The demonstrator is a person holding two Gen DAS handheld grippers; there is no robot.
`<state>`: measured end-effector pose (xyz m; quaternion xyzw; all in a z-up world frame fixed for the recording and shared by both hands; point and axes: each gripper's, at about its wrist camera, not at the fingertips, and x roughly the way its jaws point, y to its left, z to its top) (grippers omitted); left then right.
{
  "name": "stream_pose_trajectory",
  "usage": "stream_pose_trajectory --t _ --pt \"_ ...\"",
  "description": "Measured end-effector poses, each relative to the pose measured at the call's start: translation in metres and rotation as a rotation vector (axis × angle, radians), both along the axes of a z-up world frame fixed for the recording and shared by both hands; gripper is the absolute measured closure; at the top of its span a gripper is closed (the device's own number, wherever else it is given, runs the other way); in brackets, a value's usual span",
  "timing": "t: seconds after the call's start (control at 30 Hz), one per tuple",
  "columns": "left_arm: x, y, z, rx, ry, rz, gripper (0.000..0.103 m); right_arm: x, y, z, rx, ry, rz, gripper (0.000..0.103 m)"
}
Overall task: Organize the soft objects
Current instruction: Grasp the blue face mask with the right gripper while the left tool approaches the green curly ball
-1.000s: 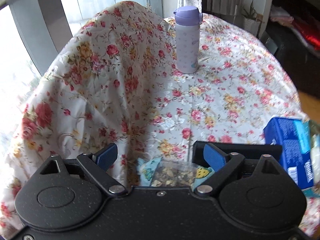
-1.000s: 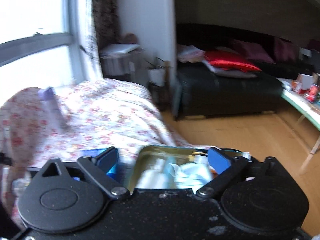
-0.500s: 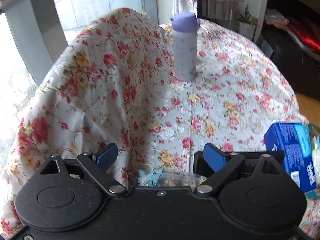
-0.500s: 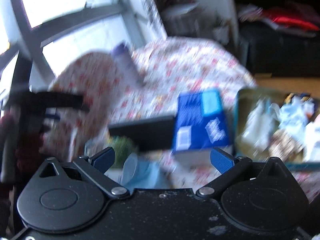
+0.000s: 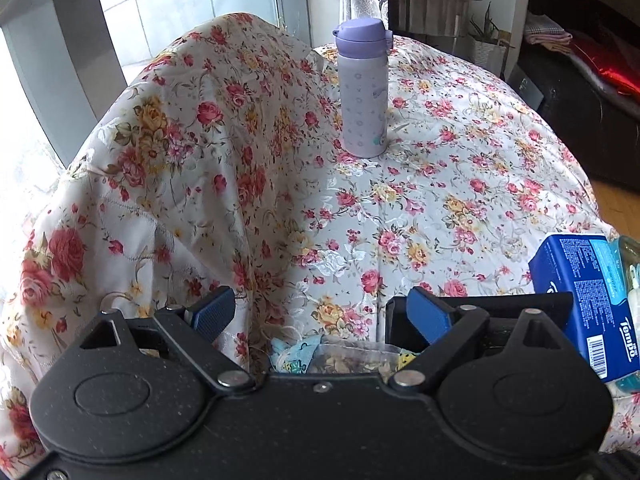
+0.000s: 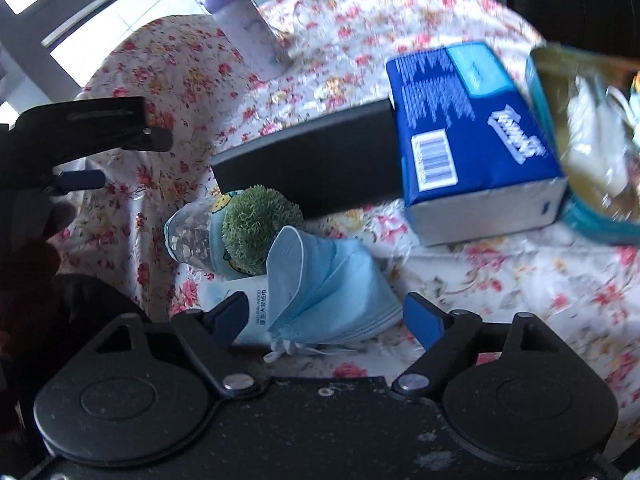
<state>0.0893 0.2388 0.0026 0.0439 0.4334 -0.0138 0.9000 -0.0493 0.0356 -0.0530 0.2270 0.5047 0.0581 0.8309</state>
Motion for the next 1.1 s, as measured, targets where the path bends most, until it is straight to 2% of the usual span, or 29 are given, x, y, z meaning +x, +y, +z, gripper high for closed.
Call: stream_pose_trajectory --t 0.13,0.27,0.33,0.43,0.57,0.63,0.77,0.87,0.9,0.93,1.0,1.1 --pt "0.000 -0.001 -0.001 0.000 0.000 0.001 0.013 0.009 0.004 -0.010 0.012 0.047 -0.020 0.026" --pt "0.000 -0.001 -0.001 0.002 0.001 -0.002 0.013 0.014 0.006 -0.017 0.003 0.062 -0.020 0.037" --pt "0.000 -0.002 -0.002 0.005 0.001 -0.004 0.013 0.015 0.005 -0.018 0.008 0.064 -0.007 0.059" --pt "0.000 -0.003 -0.002 0.010 0.003 -0.009 0.013 0.013 0.003 -0.017 0.008 0.056 0.011 0.075" --pt "0.000 -0.004 -0.003 0.016 0.010 -0.011 0.013 0.004 0.000 -0.005 -0.027 0.004 0.041 0.081" --pt "-0.001 -0.005 -0.004 0.025 0.012 -0.013 0.013 -0.002 -0.002 0.002 -0.063 -0.026 0.052 0.087" --pt "-0.004 -0.013 -0.004 0.075 0.011 -0.026 0.013 -0.012 -0.011 0.009 -0.107 -0.052 0.049 0.087" --pt "-0.005 -0.019 -0.006 0.091 0.022 -0.052 0.012 -0.018 -0.019 0.010 -0.095 -0.056 0.030 0.074" --pt "-0.005 -0.020 -0.007 0.091 0.030 -0.059 0.012 -0.020 -0.021 0.010 -0.089 -0.058 0.022 0.059" --pt "-0.005 -0.022 -0.008 0.094 0.036 -0.062 0.012 -0.021 -0.023 0.010 -0.086 -0.061 0.008 0.036" --pt "-0.005 -0.023 -0.009 0.105 0.042 -0.062 0.012 -0.021 -0.024 0.007 -0.082 -0.057 -0.018 0.010" --pt "-0.005 -0.024 -0.010 0.093 0.058 -0.071 0.012 -0.016 -0.021 -0.001 -0.056 -0.029 -0.015 0.011"
